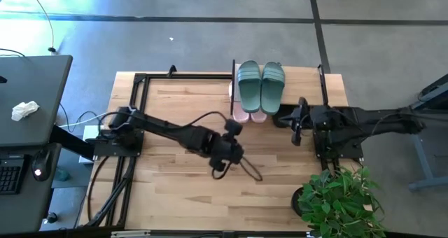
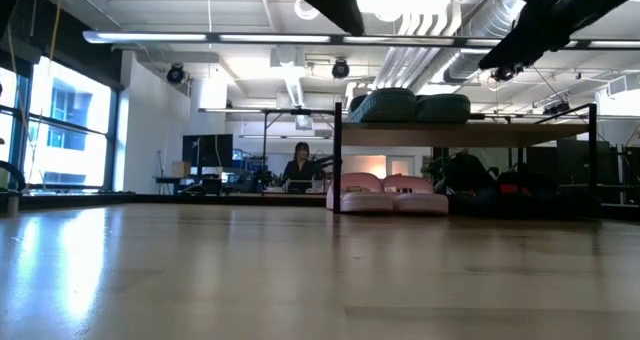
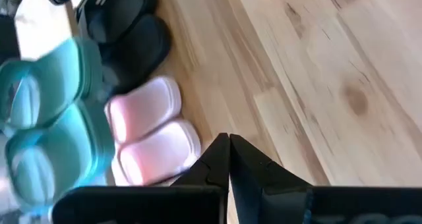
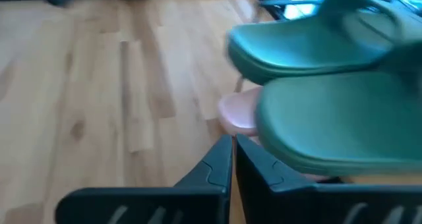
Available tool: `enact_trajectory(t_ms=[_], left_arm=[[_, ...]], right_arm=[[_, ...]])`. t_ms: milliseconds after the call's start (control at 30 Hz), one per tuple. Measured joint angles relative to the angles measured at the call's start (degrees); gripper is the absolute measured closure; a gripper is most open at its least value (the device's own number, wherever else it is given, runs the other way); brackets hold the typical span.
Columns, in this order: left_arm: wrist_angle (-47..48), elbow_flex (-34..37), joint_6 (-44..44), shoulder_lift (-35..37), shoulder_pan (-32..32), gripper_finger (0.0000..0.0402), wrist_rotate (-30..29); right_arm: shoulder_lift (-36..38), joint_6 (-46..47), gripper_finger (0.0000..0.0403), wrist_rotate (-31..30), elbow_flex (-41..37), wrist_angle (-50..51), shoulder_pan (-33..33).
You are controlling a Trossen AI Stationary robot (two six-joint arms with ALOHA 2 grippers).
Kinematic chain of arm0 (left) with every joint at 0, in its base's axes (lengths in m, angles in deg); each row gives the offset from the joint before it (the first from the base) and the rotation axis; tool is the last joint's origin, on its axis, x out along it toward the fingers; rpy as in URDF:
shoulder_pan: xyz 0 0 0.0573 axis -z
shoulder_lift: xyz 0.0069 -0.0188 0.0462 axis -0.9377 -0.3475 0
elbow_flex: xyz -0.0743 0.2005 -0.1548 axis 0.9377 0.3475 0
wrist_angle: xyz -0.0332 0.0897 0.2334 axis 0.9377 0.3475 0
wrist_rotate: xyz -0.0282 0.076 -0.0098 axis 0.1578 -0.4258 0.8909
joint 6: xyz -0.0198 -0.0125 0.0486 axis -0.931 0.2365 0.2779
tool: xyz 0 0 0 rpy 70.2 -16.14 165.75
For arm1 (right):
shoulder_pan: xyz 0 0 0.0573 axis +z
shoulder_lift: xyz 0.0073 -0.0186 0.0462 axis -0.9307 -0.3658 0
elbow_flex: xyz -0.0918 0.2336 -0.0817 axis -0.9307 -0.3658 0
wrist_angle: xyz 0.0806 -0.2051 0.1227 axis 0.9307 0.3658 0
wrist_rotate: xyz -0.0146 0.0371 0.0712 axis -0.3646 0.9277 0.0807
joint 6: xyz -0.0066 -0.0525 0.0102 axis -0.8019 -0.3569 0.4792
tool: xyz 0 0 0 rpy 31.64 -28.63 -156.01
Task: Pick and place slides into the shelf
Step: Adjust the light blue slippers on the shelf
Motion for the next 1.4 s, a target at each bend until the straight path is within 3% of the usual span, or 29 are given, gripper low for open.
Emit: enact_trajectory(t_ms=[267,433,967,1400], left_arm=[[6.60,-0.01,-5.97,2.48,5.01,0.0401,-5.40],[6.28,0.88,-6.40,2.53,4.88,0.0401,-4.82],[0.91,9.09,-7.70,2.44,3.22,0.0401,-5.44],[-4.25,12.24,-7.24,2.38,1.49,0.0401,-4.05]], right_arm=[[-1.12,-1.98,0.0400,8.22,0.24,-0.16,-12.93],[-6.09,-1.93,0.0402,16.30,0.24,0.09,-15.24],[-15.26,-1.96,0.0403,13.83,0.24,-6.37,-14.00],[-14.95,-1.50,0.0403,10.53,0.22,-5.54,-13.98]])
